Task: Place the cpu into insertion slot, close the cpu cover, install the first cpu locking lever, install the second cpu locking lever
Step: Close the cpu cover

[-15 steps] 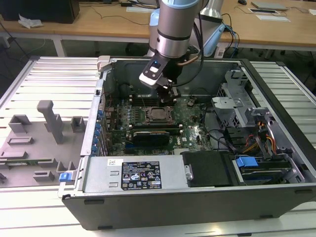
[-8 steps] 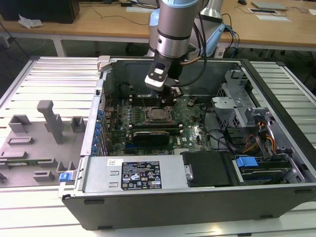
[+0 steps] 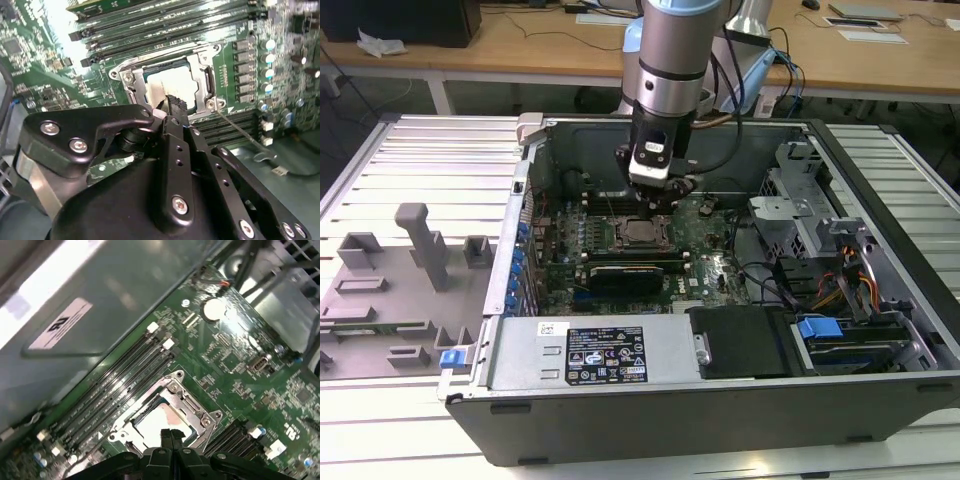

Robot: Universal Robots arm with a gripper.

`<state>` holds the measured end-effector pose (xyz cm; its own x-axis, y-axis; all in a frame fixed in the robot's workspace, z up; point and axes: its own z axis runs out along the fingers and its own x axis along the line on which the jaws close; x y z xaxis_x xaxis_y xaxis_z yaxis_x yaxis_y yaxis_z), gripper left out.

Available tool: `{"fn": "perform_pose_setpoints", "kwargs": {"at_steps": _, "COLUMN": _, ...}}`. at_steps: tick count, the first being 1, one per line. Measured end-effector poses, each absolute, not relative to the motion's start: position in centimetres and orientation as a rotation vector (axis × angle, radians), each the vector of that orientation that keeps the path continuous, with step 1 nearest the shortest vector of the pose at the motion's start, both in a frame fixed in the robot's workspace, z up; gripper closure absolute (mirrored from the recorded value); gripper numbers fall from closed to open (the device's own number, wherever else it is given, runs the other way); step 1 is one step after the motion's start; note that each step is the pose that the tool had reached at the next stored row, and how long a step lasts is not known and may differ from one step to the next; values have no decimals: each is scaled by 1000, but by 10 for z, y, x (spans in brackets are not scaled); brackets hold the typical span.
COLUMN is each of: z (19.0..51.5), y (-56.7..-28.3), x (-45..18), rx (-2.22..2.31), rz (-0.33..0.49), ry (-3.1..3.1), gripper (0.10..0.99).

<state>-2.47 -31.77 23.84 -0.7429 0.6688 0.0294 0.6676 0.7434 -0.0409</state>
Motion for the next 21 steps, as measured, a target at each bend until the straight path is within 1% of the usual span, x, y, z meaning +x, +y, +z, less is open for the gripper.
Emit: {"fn": "perform_pose_setpoints", "kwargs": {"at_steps": 21, "z": 238, "y": -318, "x": -25, "rx": -290, "rz": 59, "ry": -3094, "gripper": 980}}
